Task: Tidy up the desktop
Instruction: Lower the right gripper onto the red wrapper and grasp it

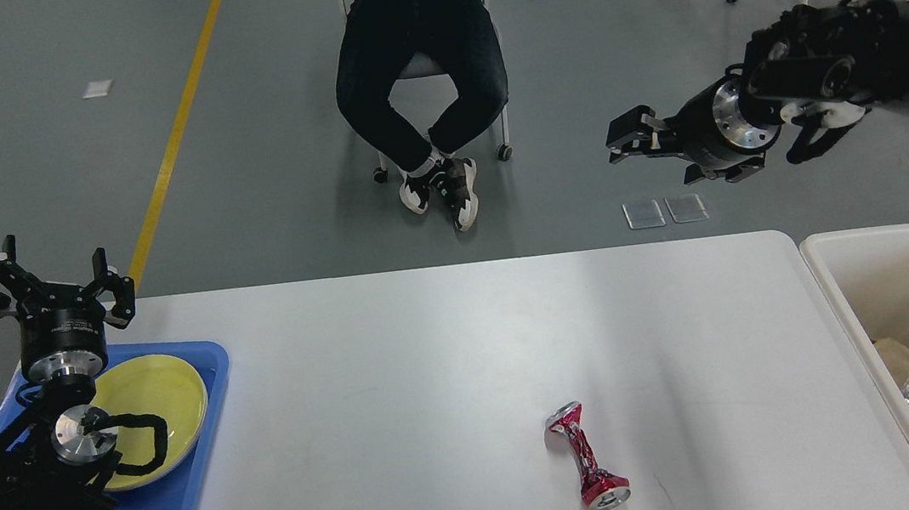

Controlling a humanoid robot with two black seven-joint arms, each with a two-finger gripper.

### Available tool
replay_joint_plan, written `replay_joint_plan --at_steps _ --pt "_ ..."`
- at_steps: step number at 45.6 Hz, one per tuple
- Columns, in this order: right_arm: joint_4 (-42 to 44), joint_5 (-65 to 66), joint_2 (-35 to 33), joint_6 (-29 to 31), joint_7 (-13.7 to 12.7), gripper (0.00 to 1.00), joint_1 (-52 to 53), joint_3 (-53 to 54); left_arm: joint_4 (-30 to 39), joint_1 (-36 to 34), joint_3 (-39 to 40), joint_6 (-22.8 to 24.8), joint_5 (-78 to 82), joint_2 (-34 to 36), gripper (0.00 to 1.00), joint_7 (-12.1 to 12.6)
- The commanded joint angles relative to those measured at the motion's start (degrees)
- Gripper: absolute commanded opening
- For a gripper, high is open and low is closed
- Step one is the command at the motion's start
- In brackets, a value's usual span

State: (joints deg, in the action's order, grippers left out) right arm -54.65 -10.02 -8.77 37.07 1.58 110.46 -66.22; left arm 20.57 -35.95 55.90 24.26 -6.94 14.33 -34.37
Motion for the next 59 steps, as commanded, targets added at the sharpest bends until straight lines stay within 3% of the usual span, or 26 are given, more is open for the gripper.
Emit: replay_joint_plan --at_steps 1,11,19,23,30,42,50,59 --pt "-2.73 0.0 2.88 13.45 0.0 1.0 7.13 0.48 0.0 0.0 0.0 0.0 -0.09 0.0 0.97 0.01" --pt "-10.38 0.0 3.58 17.93 0.0 1.0 19.44 2.32 0.0 0.0 0.0 0.0 -0.01 0.0 0.97 0.01" --pt "-10.74 -0.09 6.22 16.81 0.0 1.0 14.28 3.2 0.0 0.0 0.0 0.0 -0.09 0.0 0.97 0.01" --pt "-9.95 0.0 10.17 13.04 0.0 1.0 5.31 3.64 0.0 0.0 0.0 0.0 -0.01 0.0 0.97 0.01" --pt "-8.9 0.26 14.3 0.21 -0.17 1.0 -7.52 3.46 0.0 0.0 0.0 0.0 -0.01 0.0 0.97 0.01" --pt "-6.26 0.35 15.54 -12.28 -0.26 1.0 -18.08 2.58 0.0 0.0 0.0 0.0 -0.01 0.0 0.97 0.01" --pt "-6.26 2.8 15.89 -14.13 -0.26 0.9 -21.77 2.67 0.0 0.0 0.0 0.0 -0.09 0.0 0.97 0.01" --pt "-6.08 9.75 16.15 -18.26 -0.26 0.89 -26.08 3.02 0.0 0.0 0.0 0.0 -0.01 0.0 0.97 0.01"
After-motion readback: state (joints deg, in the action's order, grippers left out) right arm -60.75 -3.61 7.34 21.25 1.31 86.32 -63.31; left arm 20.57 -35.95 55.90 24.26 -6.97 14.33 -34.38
